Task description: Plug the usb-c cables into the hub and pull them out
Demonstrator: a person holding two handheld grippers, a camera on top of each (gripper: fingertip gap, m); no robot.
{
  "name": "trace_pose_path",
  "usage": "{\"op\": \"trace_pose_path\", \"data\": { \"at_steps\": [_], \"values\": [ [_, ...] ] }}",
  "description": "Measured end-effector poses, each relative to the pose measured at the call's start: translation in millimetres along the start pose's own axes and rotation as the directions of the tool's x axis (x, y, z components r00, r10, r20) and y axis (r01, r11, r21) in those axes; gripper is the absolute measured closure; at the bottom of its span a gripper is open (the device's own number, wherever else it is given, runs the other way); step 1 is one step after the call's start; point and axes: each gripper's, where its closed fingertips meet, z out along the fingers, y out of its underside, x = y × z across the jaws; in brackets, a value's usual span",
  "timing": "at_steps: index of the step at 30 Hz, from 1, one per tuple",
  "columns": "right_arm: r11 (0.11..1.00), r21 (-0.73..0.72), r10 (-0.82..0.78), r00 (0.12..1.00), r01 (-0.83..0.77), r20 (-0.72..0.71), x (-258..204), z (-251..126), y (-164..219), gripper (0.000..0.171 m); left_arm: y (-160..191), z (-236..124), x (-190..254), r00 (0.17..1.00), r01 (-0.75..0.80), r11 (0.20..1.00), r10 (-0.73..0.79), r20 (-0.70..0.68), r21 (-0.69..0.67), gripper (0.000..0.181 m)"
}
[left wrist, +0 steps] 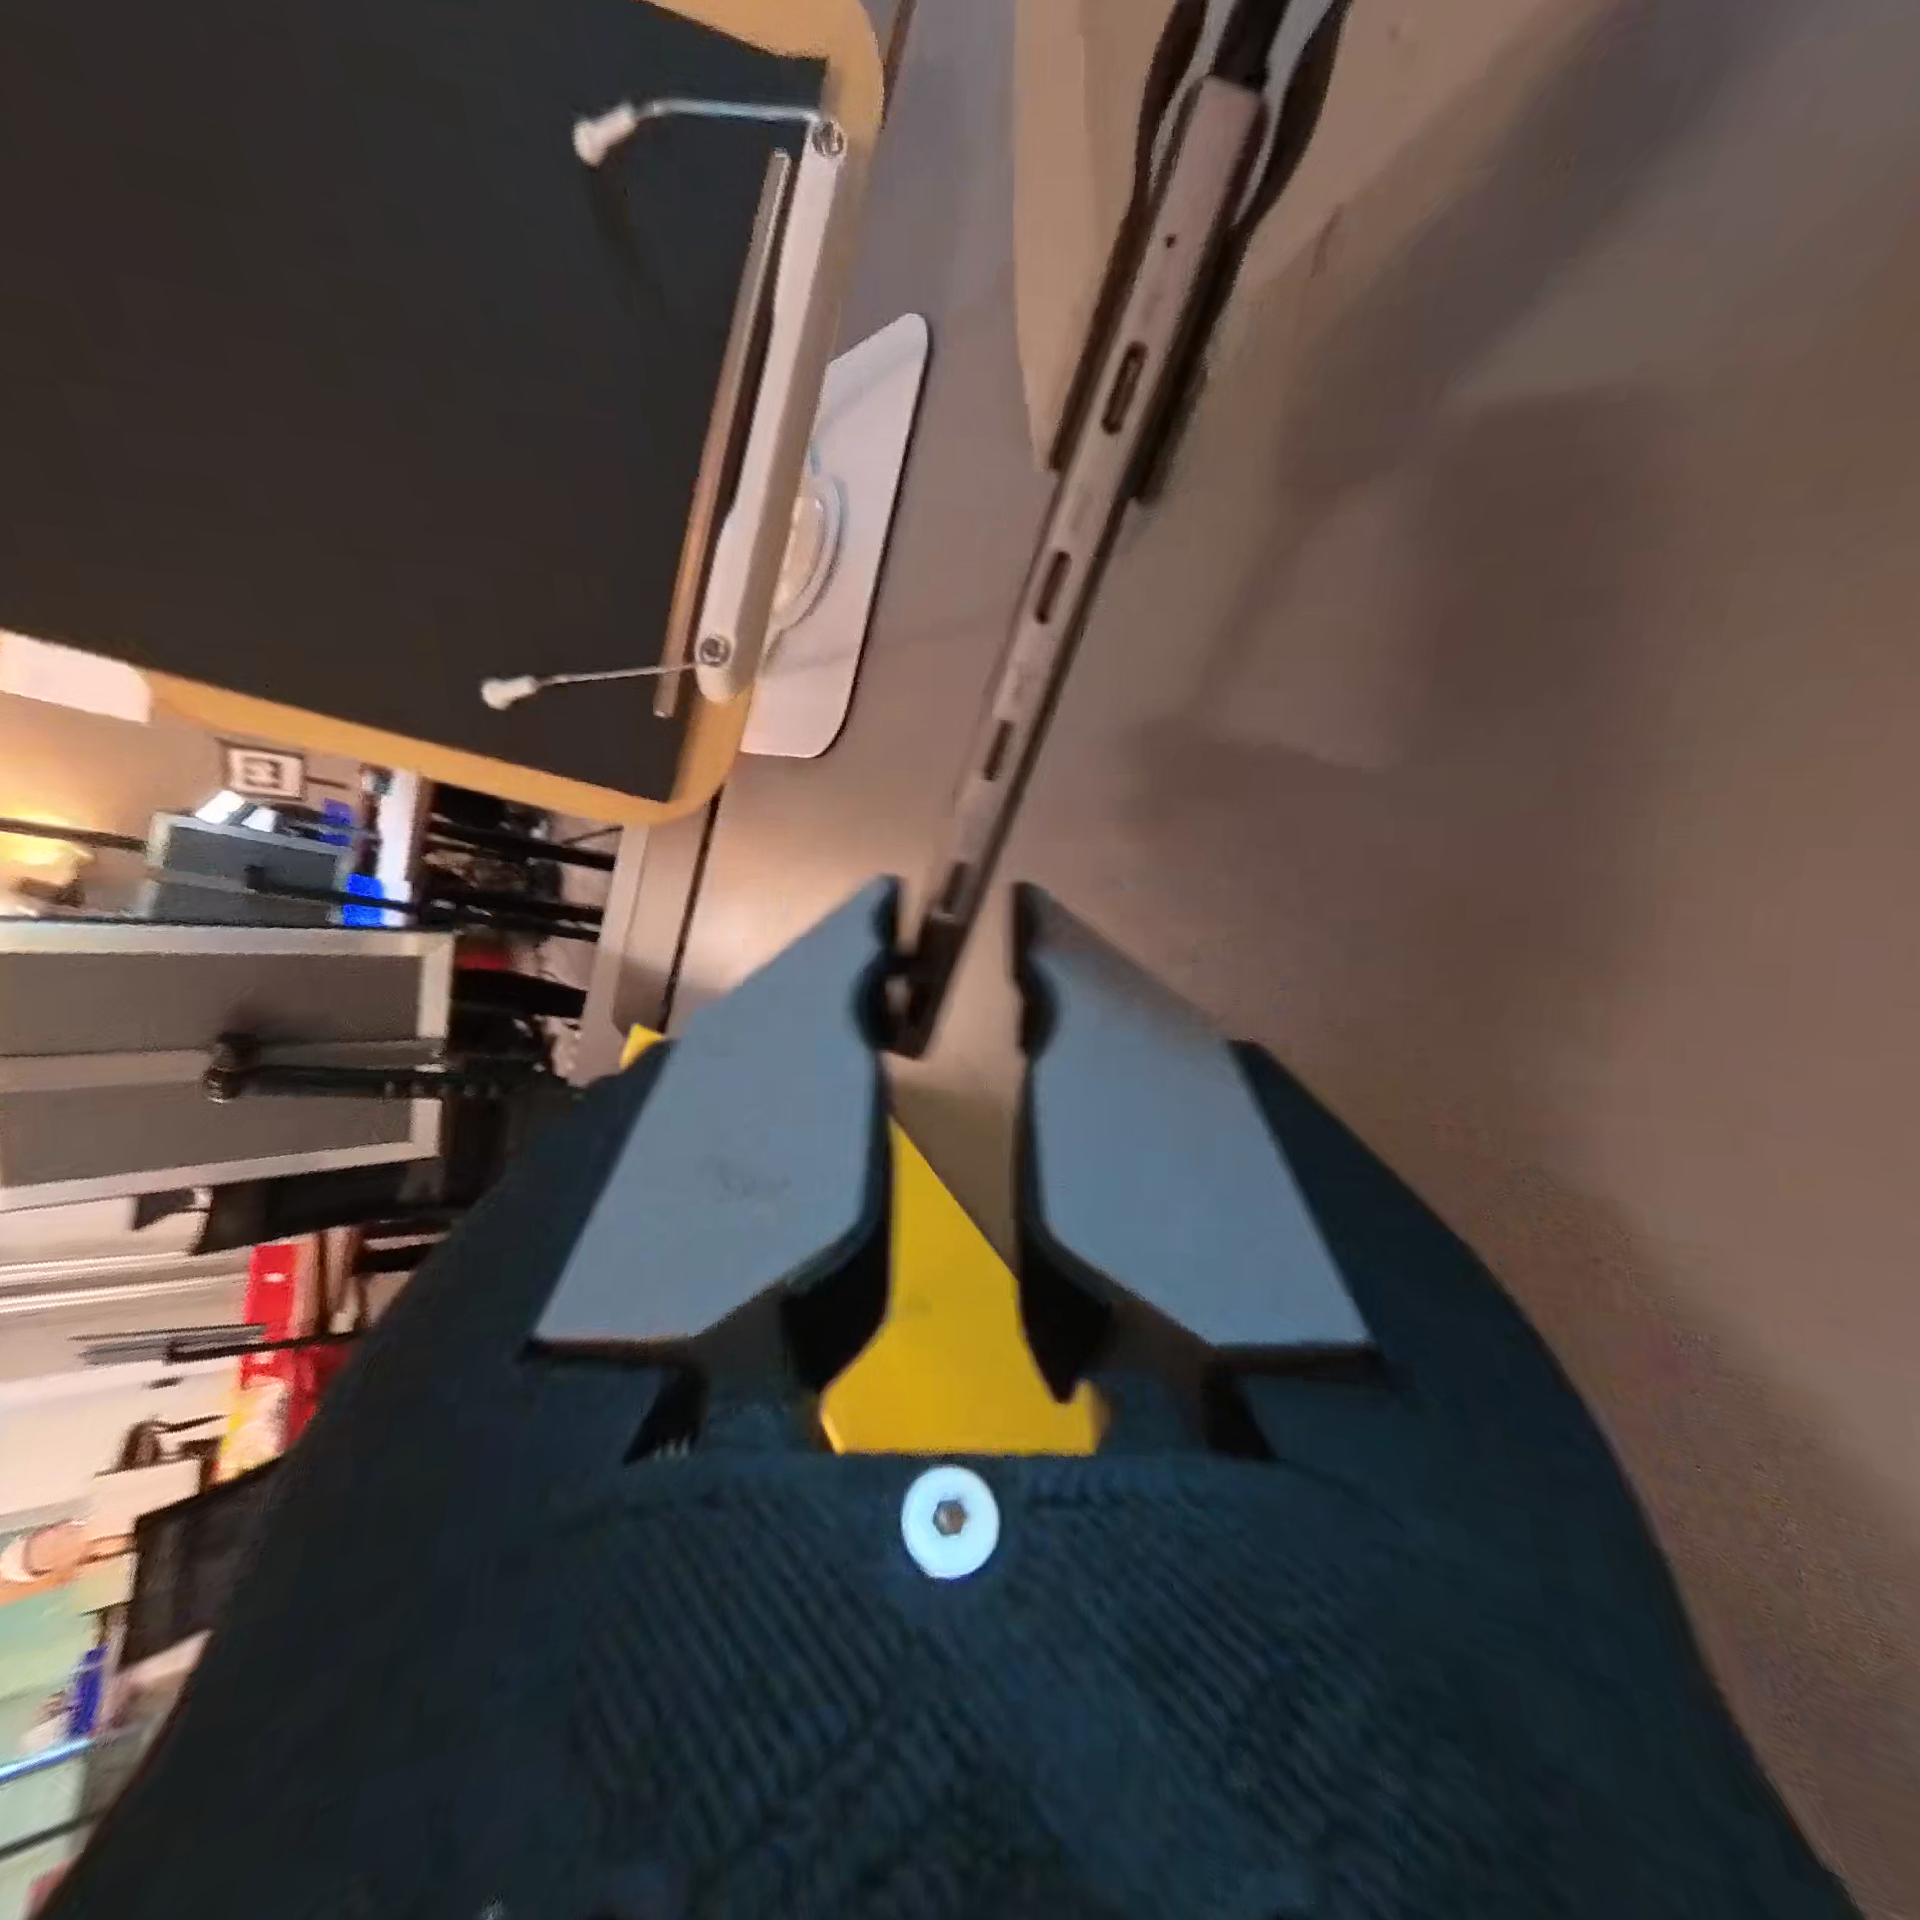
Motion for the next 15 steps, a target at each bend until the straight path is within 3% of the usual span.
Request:
{"op": "trace_pose_path", "data": {
  "at_steps": [3,4,6,8,10,13,15],
  "values": [
    [0.995,-0.087,0.061,0.996,-0.055,0.063,-3,-8,26,0.164,-4,10,8,0.997,-0.076,0.997,0.076,0.014,-0.016,0.172],
    [0.98,-0.168,0.118,0.99,-0.103,0.082,-5,-13,43,0.161,-2,15,7,0.982,-0.171,0.983,0.176,0.074,-0.065,0.173],
    [0.937,-0.273,0.265,0.954,-0.219,0.142,-11,-22,68,0.133,5,29,7,0.892,-0.385,0.897,0.422,0.163,-0.216,0.173],
    [0.904,-0.257,0.389,0.905,-0.341,0.17,-9,-30,71,0.128,10,50,24,0.858,-0.451,0.843,0.5,0.12,-0.292,0.173],
    [0.889,-0.177,0.449,0.881,-0.423,0.148,3,-34,65,0.128,4,71,43,0.867,-0.463,0.85,0.493,0.073,-0.253,0.174],
    [0.872,-0.154,0.467,0.884,-0.465,-0.027,33,-35,75,0.132,-10,92,65,0.917,-0.396,0.902,0.396,-0.038,-0.174,0.173],
    [0.83,-0.195,0.502,0.853,-0.522,-0.146,48,-37,94,0.131,-23,100,65,0.943,-0.333,0.934,0.328,-0.057,-0.13,0.145]
  ]
}}
